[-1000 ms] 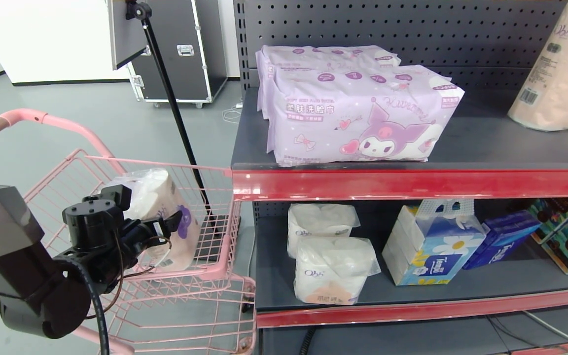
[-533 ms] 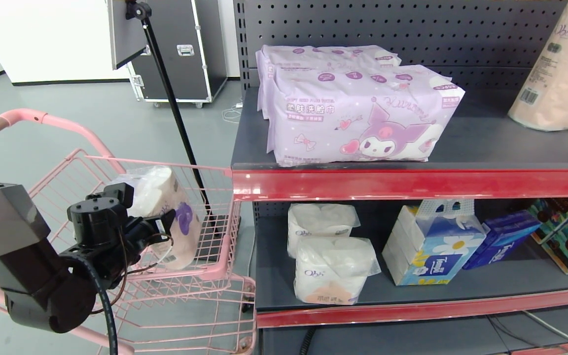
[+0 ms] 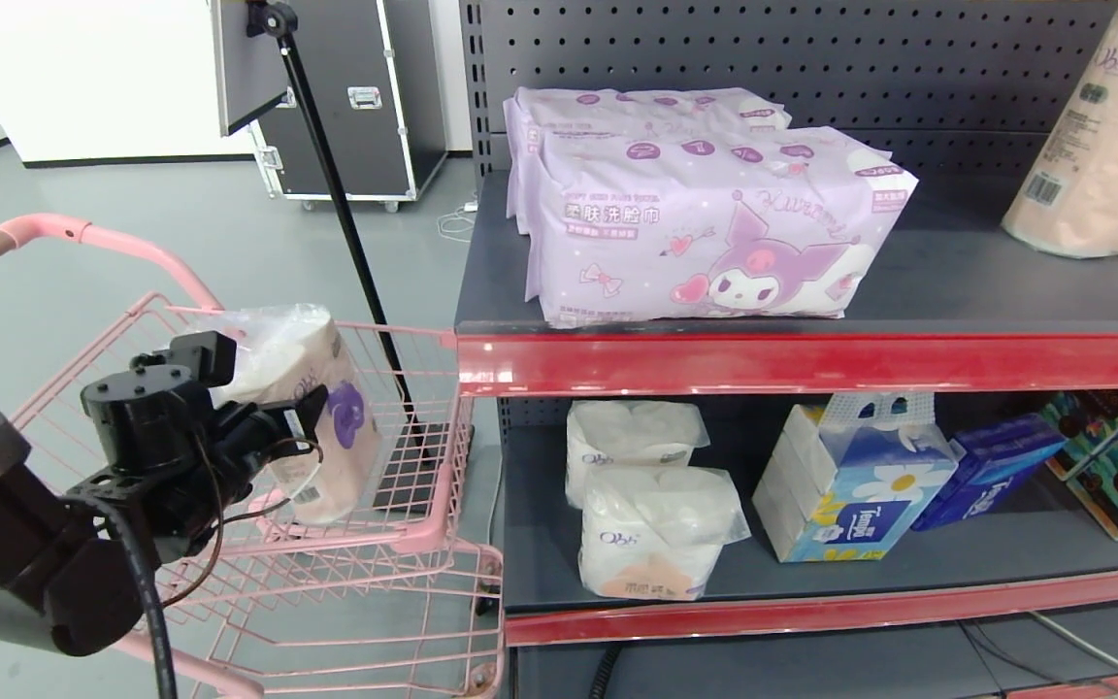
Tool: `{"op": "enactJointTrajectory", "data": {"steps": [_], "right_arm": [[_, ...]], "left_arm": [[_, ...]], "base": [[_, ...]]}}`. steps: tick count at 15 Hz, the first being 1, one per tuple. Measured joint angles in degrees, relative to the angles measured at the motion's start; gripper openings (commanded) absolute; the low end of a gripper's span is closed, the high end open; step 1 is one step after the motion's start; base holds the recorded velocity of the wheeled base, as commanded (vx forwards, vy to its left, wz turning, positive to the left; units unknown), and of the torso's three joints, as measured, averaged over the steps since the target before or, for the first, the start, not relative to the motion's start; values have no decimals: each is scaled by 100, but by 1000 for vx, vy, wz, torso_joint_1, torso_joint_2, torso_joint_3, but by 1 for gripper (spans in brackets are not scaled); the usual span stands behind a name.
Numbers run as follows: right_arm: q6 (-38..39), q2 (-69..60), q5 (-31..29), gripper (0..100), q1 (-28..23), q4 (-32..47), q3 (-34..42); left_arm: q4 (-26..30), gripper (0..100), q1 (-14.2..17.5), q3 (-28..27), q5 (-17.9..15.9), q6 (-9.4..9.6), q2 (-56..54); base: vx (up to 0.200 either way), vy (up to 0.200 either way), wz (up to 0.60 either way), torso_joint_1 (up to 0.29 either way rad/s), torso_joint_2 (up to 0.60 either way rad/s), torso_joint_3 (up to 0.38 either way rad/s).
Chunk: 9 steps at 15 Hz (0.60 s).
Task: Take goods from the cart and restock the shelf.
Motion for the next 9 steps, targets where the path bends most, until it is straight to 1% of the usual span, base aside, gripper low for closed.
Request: {"op": "enactJointTrajectory", "data": {"steps": [1,3,4,6,8,9], "right_arm": [[0,0,1,100,0,0,0],[0,0,1,100,0,0,0],[2,0,1,100,-2,0,0],[0,0,1,100,-5,0,0],[0,0,1,100,-5,-2,0],[0,0,1,100,-5,0,0]], "left_arm": [[-2,0,22,-16,0,26,-199],[68,0,88,-29,-5,182,-656],[184,0,123,-30,-10,228,-923],[703,0,165,-30,-29,269,-1532],[1470,0,189,-57,-65,283,-2208],[1979,0,193,-79,-101,285,-2599]], "base": [[0,0,0,0,0,0],[0,0,0,0,0,0],[0,0,0,0,0,0],[0,0,0,0,0,0],[0,0,0,0,0,0],[0,0,0,0,0,0]]}}
